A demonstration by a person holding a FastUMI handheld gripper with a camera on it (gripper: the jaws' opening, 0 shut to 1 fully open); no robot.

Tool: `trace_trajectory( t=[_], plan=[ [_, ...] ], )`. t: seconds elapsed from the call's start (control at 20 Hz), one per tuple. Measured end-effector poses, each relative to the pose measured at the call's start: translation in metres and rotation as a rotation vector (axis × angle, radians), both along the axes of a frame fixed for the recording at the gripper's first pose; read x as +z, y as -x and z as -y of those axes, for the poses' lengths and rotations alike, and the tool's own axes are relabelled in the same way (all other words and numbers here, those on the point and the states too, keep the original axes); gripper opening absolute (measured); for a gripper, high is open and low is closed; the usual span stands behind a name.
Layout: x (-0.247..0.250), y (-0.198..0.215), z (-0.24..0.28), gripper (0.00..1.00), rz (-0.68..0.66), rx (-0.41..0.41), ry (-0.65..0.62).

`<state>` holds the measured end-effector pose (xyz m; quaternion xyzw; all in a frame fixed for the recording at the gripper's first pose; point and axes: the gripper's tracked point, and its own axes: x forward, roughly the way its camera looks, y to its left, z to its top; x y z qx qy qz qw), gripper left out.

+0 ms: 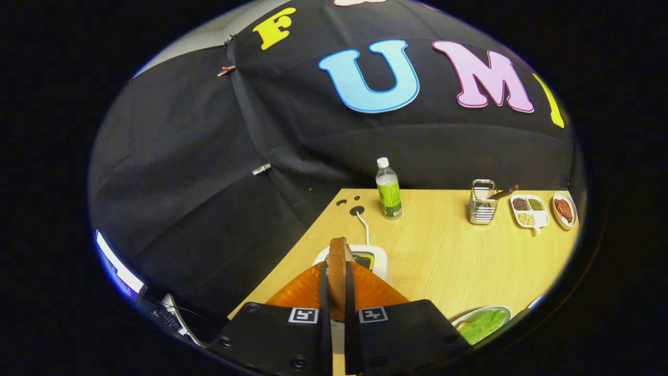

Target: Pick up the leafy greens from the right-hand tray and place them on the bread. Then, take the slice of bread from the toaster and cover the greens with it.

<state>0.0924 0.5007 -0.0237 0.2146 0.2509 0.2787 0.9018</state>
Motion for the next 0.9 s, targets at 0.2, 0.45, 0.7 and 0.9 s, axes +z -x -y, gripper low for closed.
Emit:
trace_trajectory(
  t=[0.2, 0.45, 0.7, 0.9],
  plan=[
    [0.044, 0.011, 0.039, 0.13, 0.054, -0.023, -0.055],
    [0.042, 0.025, 0.123, 0.13, 0.053, -0.107, -0.048],
    [-0.029, 0.049, 0.207, 0.13, -0.057, -0.257, 0.004],
    [-0.090, 0.069, 0.238, 0.13, -0.152, -0.359, 0.009]
  ],
)
